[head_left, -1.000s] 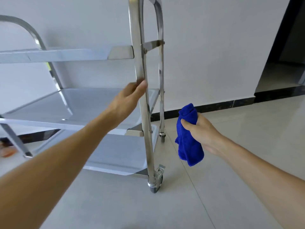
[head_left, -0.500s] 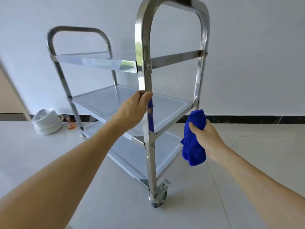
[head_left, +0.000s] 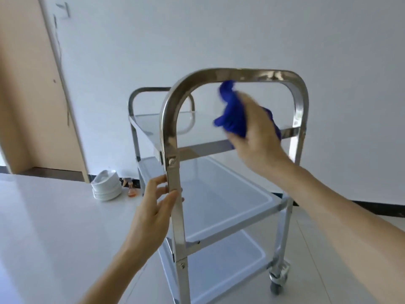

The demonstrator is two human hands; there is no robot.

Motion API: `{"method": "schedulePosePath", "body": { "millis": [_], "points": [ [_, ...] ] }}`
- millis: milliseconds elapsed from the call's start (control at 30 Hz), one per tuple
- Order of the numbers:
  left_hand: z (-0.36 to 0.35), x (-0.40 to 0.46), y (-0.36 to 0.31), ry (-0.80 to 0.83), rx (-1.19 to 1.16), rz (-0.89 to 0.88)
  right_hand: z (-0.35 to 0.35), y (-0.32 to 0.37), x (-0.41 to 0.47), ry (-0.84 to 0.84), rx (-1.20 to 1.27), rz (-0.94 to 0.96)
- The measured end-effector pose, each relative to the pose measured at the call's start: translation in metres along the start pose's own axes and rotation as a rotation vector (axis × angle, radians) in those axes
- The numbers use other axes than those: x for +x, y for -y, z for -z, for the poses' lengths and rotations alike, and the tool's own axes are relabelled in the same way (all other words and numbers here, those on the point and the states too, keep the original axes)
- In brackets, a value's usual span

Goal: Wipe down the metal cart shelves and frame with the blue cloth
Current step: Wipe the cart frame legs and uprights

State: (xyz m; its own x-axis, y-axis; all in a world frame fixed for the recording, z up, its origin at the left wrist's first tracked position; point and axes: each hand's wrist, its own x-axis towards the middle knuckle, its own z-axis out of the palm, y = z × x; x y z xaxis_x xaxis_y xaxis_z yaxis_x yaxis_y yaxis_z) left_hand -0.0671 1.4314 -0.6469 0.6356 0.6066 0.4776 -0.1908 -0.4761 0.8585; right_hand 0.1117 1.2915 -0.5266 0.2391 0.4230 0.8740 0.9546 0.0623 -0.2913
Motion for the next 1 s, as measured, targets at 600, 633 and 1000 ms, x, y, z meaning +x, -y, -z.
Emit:
{"method": "schedulePosePath", "body": {
  "millis": [600,633,1000],
  "points": [
    [0.15,-0.011,0.028,-0.17,0.113,0.069,-0.174,0.071,0.021,0.288,-0.638,0.472],
    [0.157,-0.012,0.029,-0.17,0.118,0.069,-0.165,0.062,0.019,0.26,-0.614,0.47],
    [0.167,-0.017,0.03,-0.151,0.042,0.086,-0.118,0.014,0.004,0.134,-0.737,0.361]
  ]
}}
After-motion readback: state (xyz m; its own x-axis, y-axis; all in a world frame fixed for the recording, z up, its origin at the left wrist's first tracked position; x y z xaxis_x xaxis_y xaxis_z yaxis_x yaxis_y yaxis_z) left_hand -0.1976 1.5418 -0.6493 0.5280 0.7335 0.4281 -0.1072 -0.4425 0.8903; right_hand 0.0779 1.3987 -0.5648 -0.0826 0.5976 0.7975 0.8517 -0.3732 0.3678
